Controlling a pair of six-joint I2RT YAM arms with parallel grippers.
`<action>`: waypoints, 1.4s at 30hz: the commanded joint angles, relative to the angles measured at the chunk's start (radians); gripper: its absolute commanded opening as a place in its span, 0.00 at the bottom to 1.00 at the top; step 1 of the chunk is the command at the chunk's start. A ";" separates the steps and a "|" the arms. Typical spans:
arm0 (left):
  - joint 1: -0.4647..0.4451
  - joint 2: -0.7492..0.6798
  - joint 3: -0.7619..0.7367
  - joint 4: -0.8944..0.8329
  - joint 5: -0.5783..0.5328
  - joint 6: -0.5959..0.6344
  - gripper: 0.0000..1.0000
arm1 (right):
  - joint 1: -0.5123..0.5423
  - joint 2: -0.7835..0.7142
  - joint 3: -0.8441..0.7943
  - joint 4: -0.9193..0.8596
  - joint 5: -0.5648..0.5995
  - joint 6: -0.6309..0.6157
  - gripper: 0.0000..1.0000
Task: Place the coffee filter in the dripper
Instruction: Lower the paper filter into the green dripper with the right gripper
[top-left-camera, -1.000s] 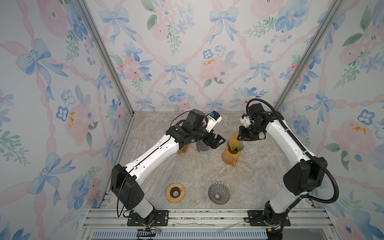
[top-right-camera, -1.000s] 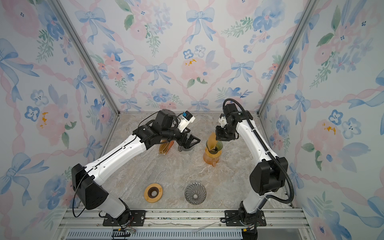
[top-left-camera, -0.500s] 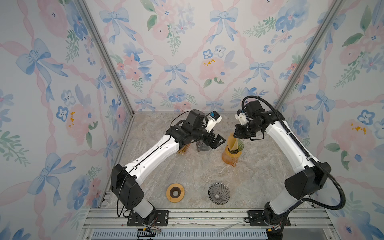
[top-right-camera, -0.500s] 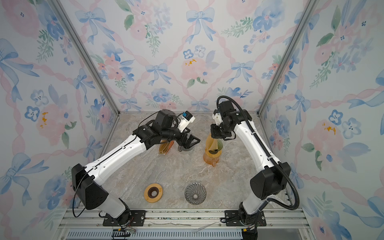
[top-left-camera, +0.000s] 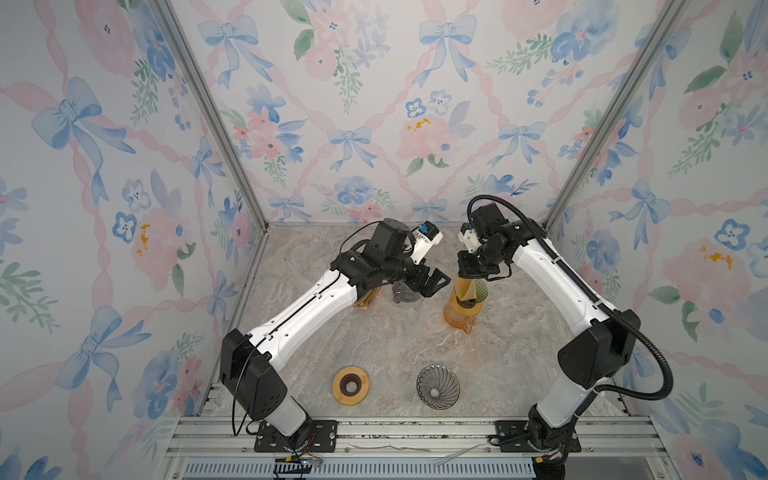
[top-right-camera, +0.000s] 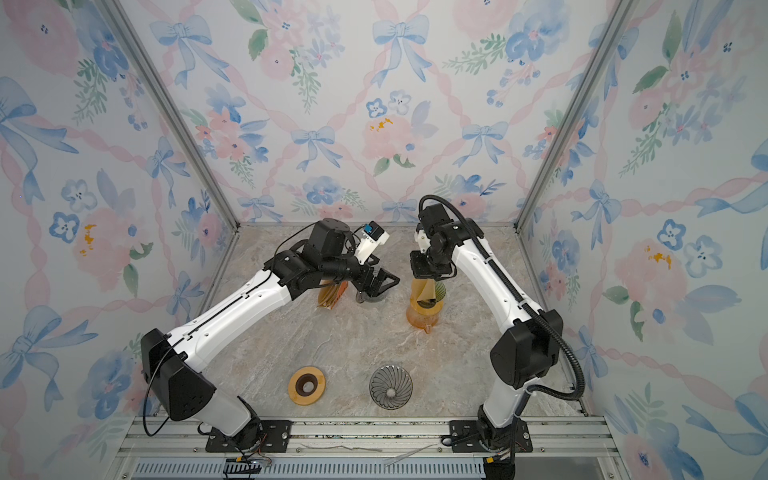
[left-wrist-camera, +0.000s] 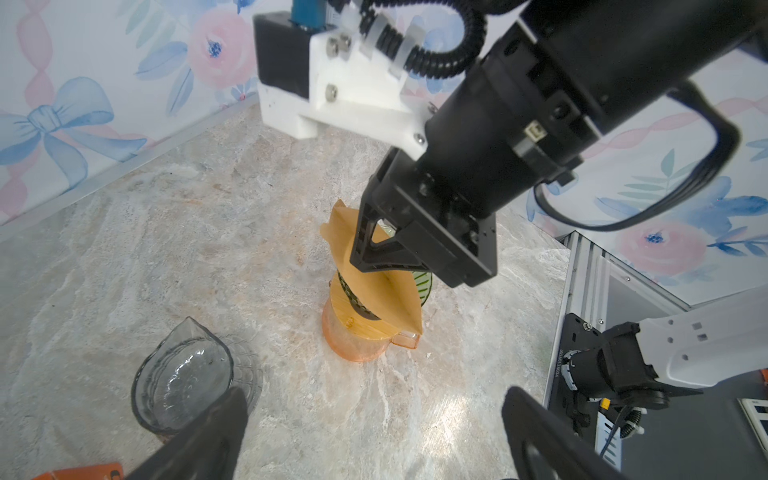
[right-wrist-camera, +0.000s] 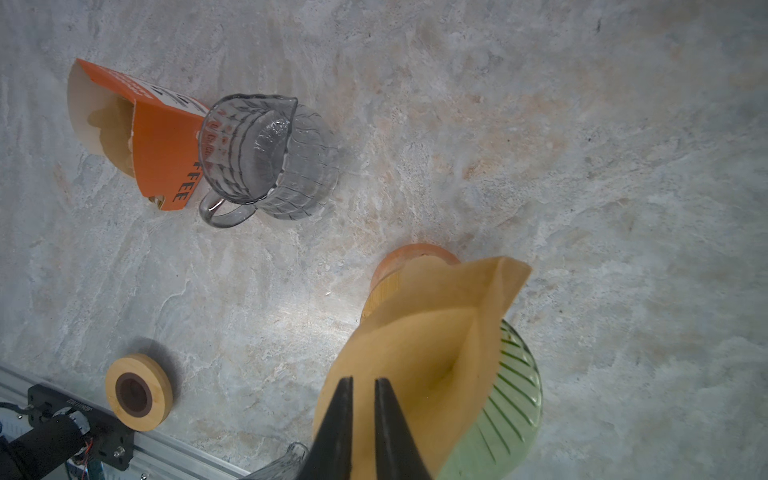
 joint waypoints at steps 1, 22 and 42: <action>0.005 -0.022 -0.010 0.012 -0.009 0.017 0.98 | 0.020 0.011 0.013 -0.054 0.086 0.020 0.15; 0.004 -0.019 -0.009 0.012 0.002 0.009 0.98 | 0.007 0.003 -0.106 0.021 0.116 0.049 0.26; 0.005 -0.016 -0.011 0.013 0.007 0.008 0.98 | -0.009 0.013 -0.212 0.086 0.096 0.053 0.28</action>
